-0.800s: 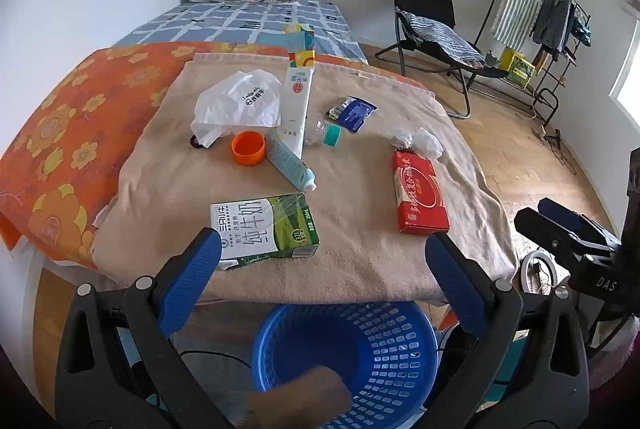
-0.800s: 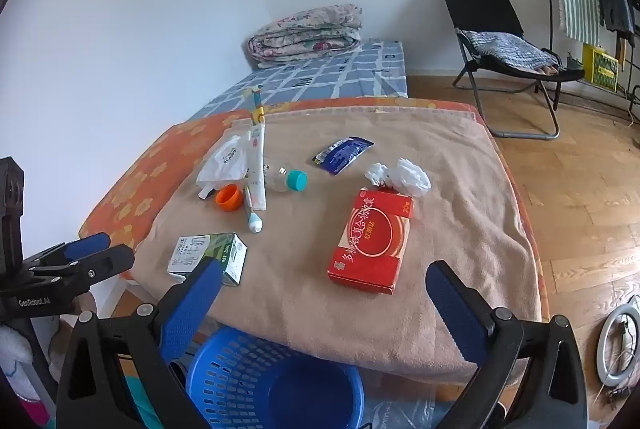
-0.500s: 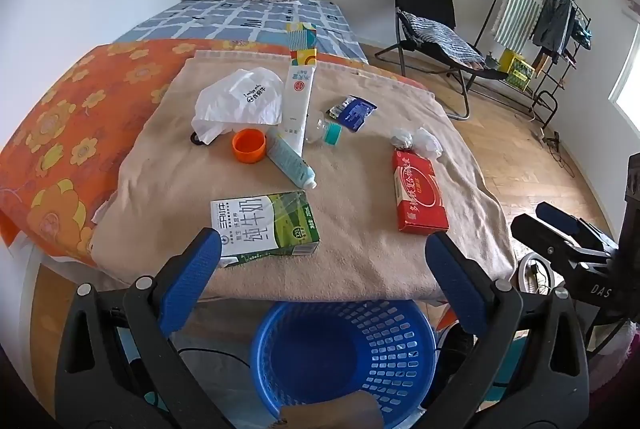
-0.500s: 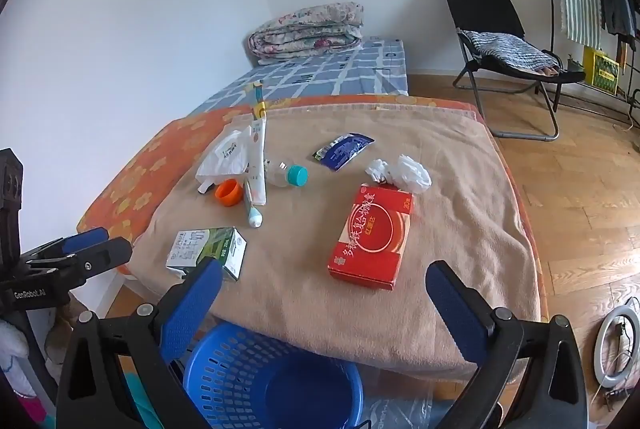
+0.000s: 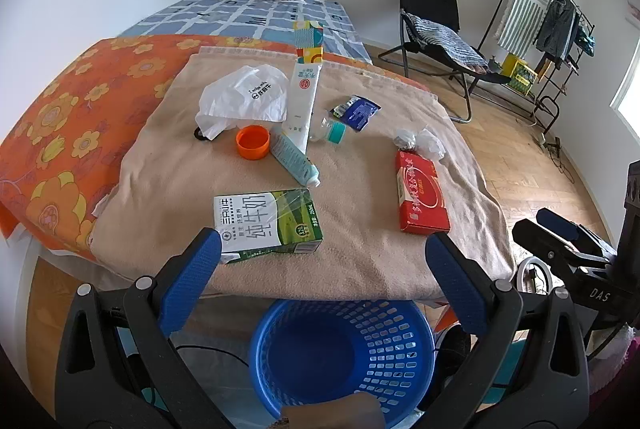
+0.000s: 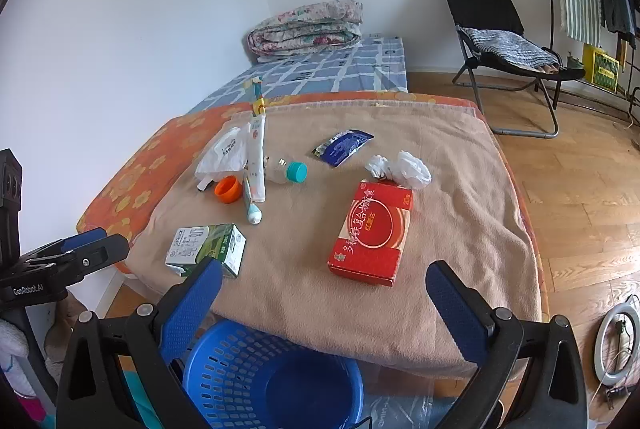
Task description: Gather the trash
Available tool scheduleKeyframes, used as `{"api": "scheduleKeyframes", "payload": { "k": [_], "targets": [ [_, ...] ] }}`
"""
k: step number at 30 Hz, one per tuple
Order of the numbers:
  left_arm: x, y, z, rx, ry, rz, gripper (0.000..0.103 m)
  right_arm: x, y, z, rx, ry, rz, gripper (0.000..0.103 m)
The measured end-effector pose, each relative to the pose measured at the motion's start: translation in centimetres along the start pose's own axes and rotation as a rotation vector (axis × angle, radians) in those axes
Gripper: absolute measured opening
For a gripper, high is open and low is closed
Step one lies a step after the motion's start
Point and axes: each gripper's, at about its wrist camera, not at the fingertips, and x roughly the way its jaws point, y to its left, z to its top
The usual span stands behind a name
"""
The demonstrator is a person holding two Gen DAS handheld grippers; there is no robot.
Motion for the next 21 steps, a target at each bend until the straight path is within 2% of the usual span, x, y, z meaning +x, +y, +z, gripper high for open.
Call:
{"api": "scheduleKeyframes", "payload": {
  "k": [21],
  "targets": [
    [0.06, -0.02, -0.08, 0.0, 0.0, 0.0, 0.103, 0.29, -0.14, 0.05, 0.011, 0.02, 0.007, 0.103]
  ]
}}
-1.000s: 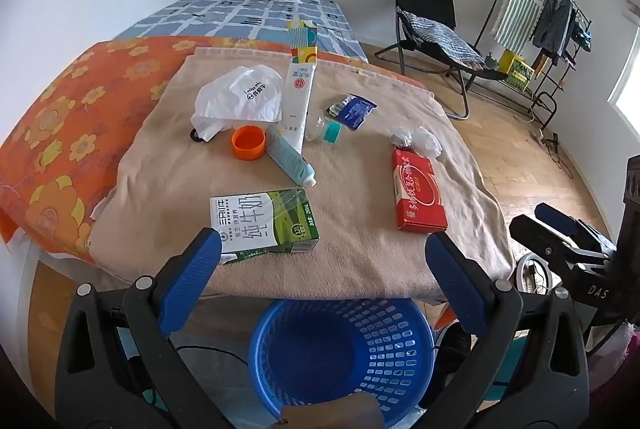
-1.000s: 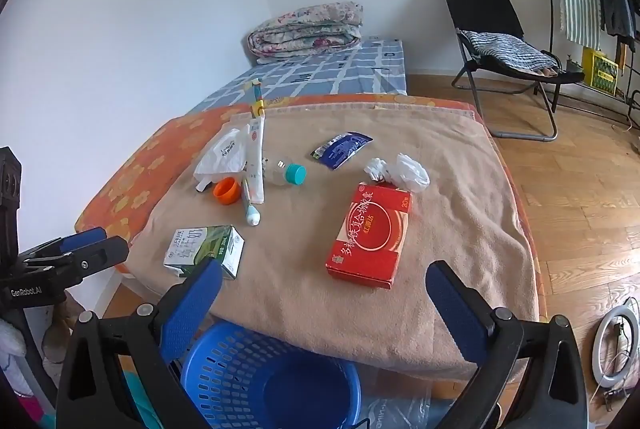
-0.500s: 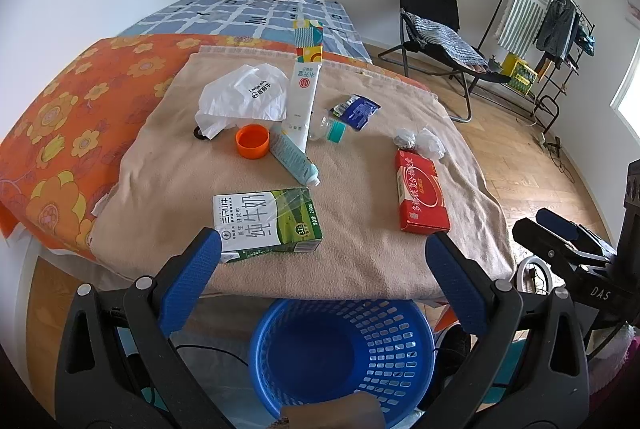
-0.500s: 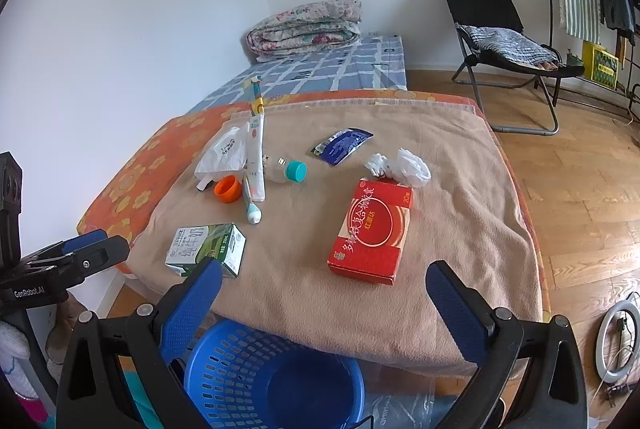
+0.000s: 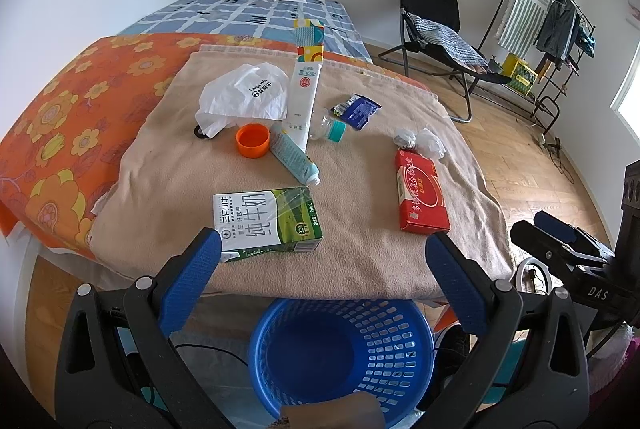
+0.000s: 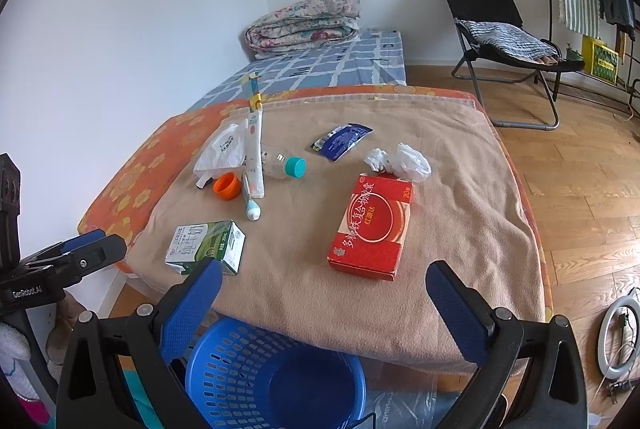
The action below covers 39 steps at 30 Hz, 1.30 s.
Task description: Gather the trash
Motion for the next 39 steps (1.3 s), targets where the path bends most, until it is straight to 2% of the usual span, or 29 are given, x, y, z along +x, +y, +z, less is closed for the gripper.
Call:
{"api": "scheduleKeyframes", "payload": {
  "k": [39],
  "targets": [
    [0.06, 0.15, 0.0, 0.0, 0.002, 0.0, 0.103, 0.47, -0.44, -0.16, 0.03, 0.023, -0.006, 0.103]
  ]
}}
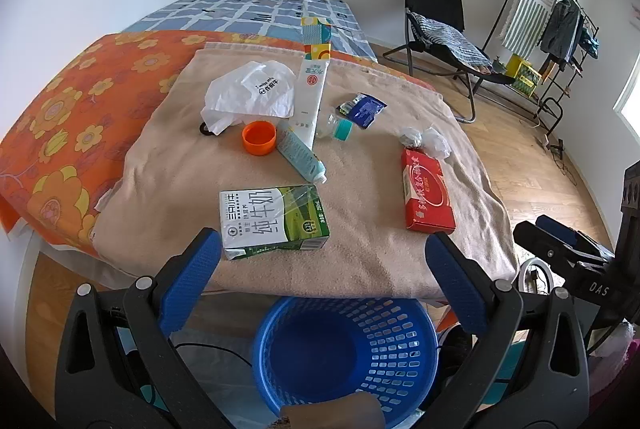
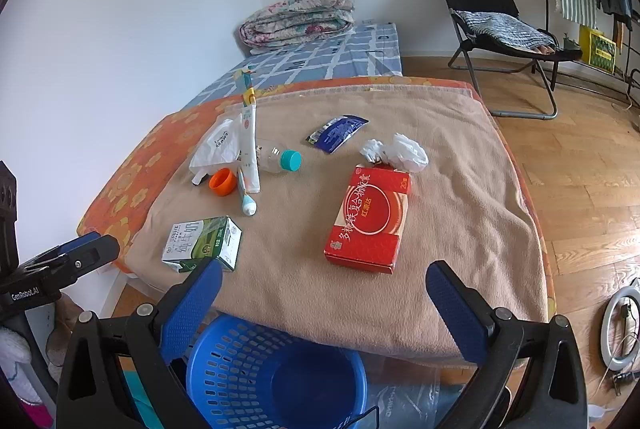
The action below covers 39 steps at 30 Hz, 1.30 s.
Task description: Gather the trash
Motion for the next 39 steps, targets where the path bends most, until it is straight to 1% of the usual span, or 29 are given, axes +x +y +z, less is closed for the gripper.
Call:
{"api": "scheduleKeyframes", "payload": {
  "k": [14, 16, 20, 23, 25, 26, 28, 29, 30, 32, 35, 39],
  "targets": [
    [0.3, 1.1, -0.9, 0.02, 0.021, 0.001, 0.103, 0.1, -0.1, 0.0, -0.002, 0.002, -0.007, 0.103],
    [0.4, 1.0, -0.8, 0.051, 0.035, -0.002, 0.103, 0.1, -0.1, -0.2, -0.002, -0.002, -0.014, 0.103],
    [1.4, 1.0, -0.7, 0.157, 0.072, 0.019, 0.103, 0.0, -0.5, -0.2, 0.023, -0.026, -0.015, 0.103],
    [2.8, 1.6, -0.6, 0.216, 0.145, -0.016, 0.103, -0.3, -1.0, -0.1, 0.053, -0.056, -0.009, 0.103],
    [3.7, 2.0, -0.4, 0.227, 0.181, -0.026, 0.103, -0.5, -1.2, -0.1, 0.071, -0.074, -0.001, 0.103],
    [4.1, 2.0, -0.4, 0.231, 0.194, -0.035, 0.103, -0.5, -1.3, -0.1, 0.077, -0.077, 0.002, 0.103],
    [4.8, 1.6, -0.2, 0.286, 0.208, -0.041, 0.103, -0.3, -1.4, -0.1, 0.077, -0.072, 0.001, 0.103],
    [5.1, 1.3, -0.1, 0.327, 0.21, -0.029, 0.103, -0.2, -1.4, -0.1, 0.075, -0.068, -0.001, 0.103],
    [5.6, 0.9, -0.1, 0.384, 0.21, 0.002, 0.103, -0.2, -1.4, -0.1, 0.074, -0.065, -0.002, 0.103],
    [6.8, 0.8, 0.0, 0.448, 0.213, 0.068, 0.103, -0.2, -1.5, -0.1, 0.073, -0.059, -0.007, 0.103],
    [8.3, 1.5, 0.0, 0.472, 0.237, 0.108, 0.103, 0.0, -1.8, 0.0, 0.074, -0.048, -0.011, 0.103],
    [10.1, 2.0, -0.4, 0.54, 0.26, 0.17, 0.103, 0.2, -2.2, -0.1, 0.09, -0.034, -0.01, 0.103]
  ]
}}
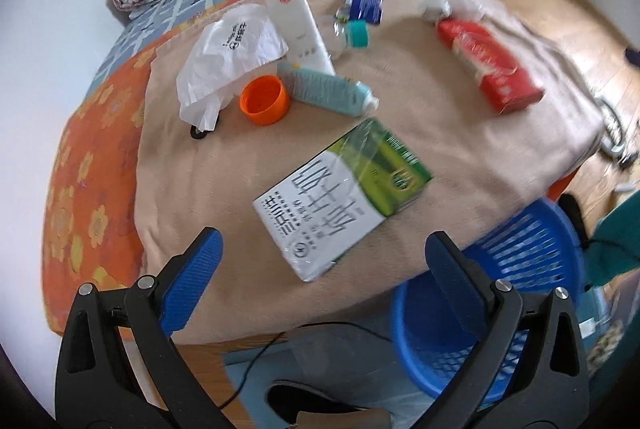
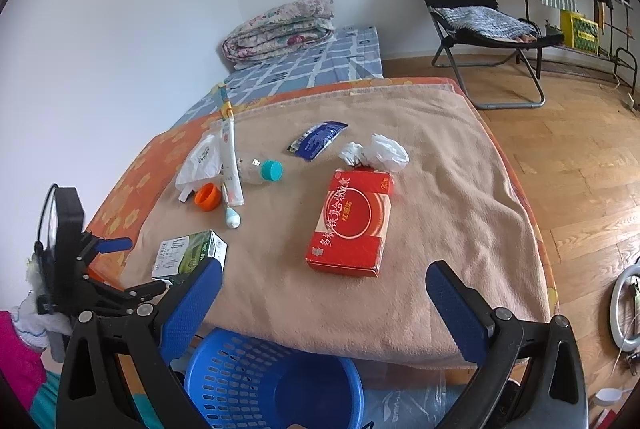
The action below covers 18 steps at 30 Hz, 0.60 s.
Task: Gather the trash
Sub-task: 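Grasp the green-and-white milk carton with the left tool while the right tool grasps the red box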
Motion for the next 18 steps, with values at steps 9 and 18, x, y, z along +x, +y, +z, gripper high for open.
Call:
{"api": "scheduleKeyframes", "payload": {
  "k": [9, 18],
  "targets": [
    [3.0, 0.2, 1.7, 0.045, 0.028, 0.055, 0.103, 0.7, -0.5, 0.0, 0.039, 0.037, 0.017, 0.103],
    [5.2, -1.1, 4.4, 0.04, 0.055, 0.025, 0.103, 1.5, -0.7, 0.1, 0.039, 0.061, 0.011, 0.103]
  ]
}}
